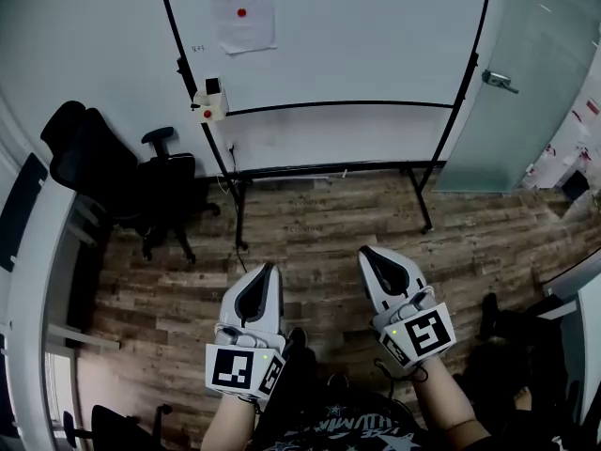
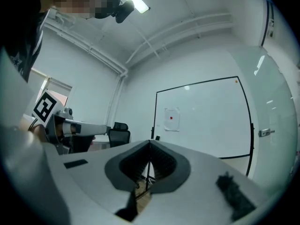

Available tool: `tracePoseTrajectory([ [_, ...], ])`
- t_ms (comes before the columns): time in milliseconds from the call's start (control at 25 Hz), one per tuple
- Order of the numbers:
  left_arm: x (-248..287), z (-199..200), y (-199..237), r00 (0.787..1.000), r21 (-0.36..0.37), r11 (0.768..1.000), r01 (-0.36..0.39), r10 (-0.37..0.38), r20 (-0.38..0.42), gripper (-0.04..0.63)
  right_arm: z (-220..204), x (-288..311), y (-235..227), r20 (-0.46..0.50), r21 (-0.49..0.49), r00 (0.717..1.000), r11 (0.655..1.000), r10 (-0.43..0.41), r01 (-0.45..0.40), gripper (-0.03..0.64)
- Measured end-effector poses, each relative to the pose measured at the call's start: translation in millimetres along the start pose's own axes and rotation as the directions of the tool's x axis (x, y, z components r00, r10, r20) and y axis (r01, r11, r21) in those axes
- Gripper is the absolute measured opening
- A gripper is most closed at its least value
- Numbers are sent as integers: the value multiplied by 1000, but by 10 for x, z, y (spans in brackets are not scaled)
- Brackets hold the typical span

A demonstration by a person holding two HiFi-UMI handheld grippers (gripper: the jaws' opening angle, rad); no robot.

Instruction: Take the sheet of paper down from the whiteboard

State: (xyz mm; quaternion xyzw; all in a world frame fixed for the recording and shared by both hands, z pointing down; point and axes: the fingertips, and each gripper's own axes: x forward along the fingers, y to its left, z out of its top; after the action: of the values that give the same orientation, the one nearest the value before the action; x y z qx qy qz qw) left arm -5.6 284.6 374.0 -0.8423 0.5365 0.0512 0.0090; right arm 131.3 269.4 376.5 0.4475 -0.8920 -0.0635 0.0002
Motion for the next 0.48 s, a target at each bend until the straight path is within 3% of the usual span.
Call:
tracePoseTrajectory([
  [480,852,-87,986,999,-38,999,30,-29,16,8,-103,1219,-373,7,3,999,999,-51,51,15],
])
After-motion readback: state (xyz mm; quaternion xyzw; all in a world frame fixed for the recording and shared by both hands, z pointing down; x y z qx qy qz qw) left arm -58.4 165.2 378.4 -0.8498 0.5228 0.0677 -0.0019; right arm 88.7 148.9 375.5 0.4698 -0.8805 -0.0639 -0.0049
